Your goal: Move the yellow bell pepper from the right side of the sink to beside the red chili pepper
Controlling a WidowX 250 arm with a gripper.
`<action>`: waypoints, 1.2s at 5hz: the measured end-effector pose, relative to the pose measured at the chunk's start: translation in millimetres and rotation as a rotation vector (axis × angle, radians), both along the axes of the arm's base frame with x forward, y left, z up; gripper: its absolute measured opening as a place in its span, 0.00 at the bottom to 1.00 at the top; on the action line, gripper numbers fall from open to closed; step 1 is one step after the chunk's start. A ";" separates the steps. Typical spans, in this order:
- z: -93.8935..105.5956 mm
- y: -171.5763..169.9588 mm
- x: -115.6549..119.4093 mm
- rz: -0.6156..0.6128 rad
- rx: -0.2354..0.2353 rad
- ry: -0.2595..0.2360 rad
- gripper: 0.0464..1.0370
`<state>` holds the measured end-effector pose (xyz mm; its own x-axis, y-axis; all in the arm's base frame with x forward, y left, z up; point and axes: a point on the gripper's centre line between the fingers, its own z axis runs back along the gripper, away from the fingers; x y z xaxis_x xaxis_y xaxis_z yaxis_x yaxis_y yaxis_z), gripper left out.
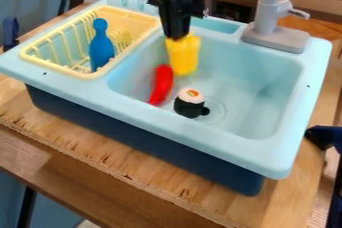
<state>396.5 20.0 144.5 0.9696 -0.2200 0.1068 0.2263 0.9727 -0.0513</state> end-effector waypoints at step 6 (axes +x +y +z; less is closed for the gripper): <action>18.8 -7.3 -9.3 -0.019 -0.029 -0.083 0.86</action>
